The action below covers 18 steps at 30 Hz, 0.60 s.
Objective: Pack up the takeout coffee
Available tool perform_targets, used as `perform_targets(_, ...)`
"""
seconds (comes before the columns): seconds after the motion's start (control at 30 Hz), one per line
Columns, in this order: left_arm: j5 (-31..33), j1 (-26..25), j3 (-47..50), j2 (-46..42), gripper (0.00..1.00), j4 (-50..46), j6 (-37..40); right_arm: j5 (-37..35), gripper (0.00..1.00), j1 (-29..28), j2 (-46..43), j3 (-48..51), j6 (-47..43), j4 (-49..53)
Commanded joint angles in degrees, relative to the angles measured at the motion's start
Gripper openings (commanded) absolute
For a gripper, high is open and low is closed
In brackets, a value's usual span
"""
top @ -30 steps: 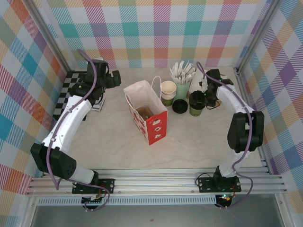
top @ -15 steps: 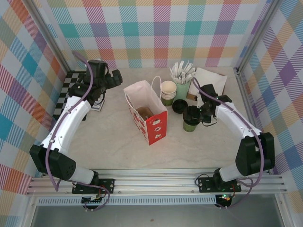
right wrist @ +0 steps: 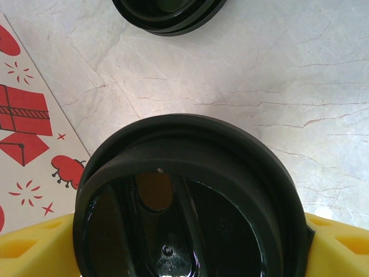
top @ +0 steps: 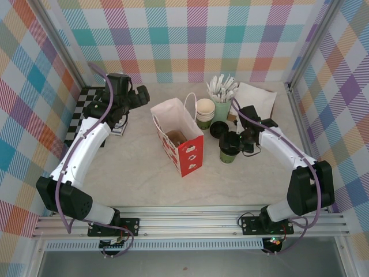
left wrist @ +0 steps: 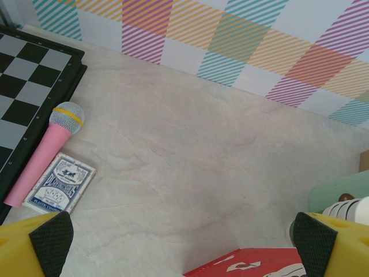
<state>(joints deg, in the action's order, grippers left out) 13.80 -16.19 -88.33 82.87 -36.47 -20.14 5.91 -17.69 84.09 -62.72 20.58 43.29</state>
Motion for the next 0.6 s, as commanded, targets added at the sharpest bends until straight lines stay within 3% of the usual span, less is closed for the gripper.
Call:
perform_targets(0.0,0.6,0.5,-1.0,-0.5,1.0,-0.8,-0.4,-0.6,0.86,-0.3,-0.6,0.8,0.5,0.6)
perform_targets(0.27,1.1,0.5,-1.2,-0.8,1.0,-1.5,-1.0,-0.7,1.0,-0.5,1.1,-3.4,-0.9,5.3)
perform_targets(0.57,2.0,0.4,-0.6,-1.0,1.0,-1.6,-0.8,-4.3,1.0,-0.9,4.3,-11.3,-0.8,13.7)
